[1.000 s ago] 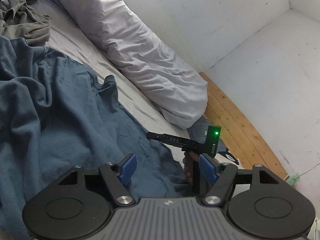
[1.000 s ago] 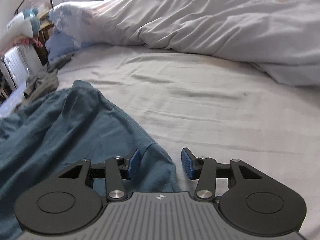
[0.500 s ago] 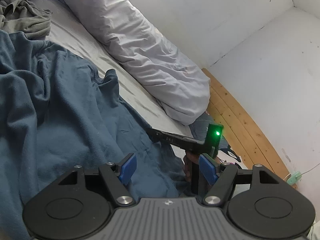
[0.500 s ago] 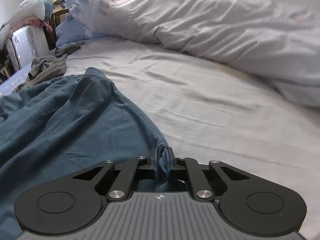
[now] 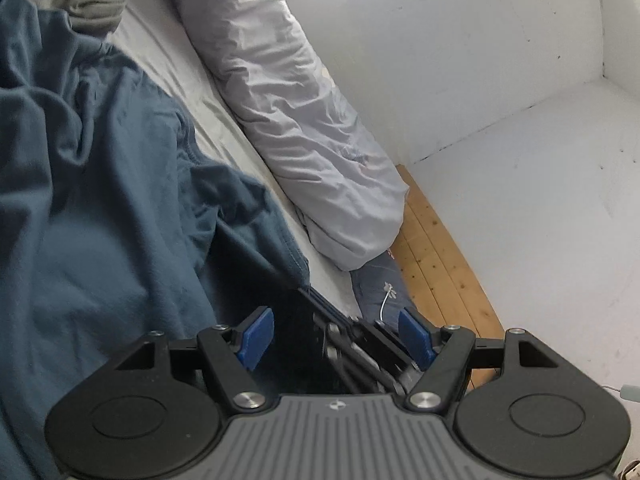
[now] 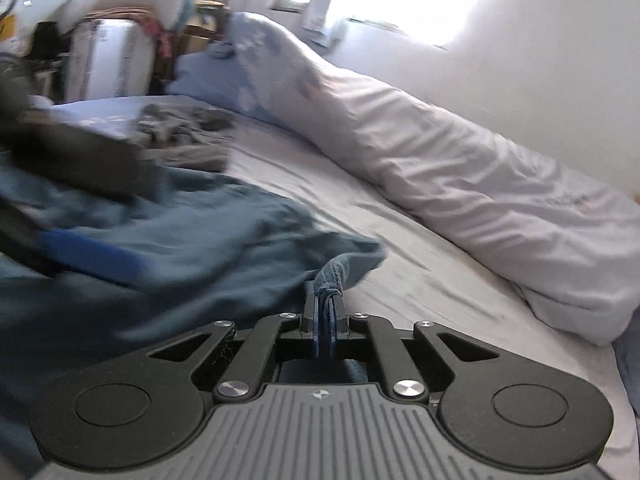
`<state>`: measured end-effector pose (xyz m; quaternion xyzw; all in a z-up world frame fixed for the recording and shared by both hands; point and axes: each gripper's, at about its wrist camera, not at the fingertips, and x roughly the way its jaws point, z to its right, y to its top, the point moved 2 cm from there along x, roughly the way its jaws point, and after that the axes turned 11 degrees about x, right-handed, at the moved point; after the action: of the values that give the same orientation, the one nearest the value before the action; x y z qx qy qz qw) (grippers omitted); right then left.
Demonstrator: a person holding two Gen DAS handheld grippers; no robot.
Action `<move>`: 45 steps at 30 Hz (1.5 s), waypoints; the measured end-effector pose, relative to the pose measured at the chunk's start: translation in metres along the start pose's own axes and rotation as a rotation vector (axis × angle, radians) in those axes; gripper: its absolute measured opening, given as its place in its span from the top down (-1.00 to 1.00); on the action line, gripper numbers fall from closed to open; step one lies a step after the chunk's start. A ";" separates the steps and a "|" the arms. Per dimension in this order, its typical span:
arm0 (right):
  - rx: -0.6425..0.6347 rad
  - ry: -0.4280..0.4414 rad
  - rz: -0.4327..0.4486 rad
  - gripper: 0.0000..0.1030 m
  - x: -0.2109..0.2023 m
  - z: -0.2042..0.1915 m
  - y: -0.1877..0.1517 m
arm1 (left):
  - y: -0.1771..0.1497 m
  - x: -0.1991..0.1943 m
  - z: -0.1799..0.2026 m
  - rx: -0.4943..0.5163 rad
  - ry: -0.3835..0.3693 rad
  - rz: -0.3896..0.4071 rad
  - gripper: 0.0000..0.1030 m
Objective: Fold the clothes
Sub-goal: 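Close the right gripper on the blue shirt's hem edge, then close the left gripper on the hem beside the right gripper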
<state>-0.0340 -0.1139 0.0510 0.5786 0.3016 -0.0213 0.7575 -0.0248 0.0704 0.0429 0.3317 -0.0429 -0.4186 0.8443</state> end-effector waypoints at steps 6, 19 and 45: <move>-0.114 0.002 0.041 0.98 -0.041 -0.055 -0.013 | -0.006 0.010 0.006 0.062 0.065 -0.048 -0.29; -0.009 -0.062 -0.024 0.63 -0.006 -0.034 -0.039 | -0.015 0.017 -0.002 0.080 0.142 -0.089 -0.29; 0.105 -0.078 0.083 0.85 0.002 -0.028 -0.042 | -0.012 0.066 -0.004 0.186 0.213 -0.188 -0.25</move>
<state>-0.0608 -0.1017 0.0100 0.6281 0.2462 -0.0282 0.7376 0.0112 0.0182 0.0193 0.4535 0.0394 -0.4527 0.7667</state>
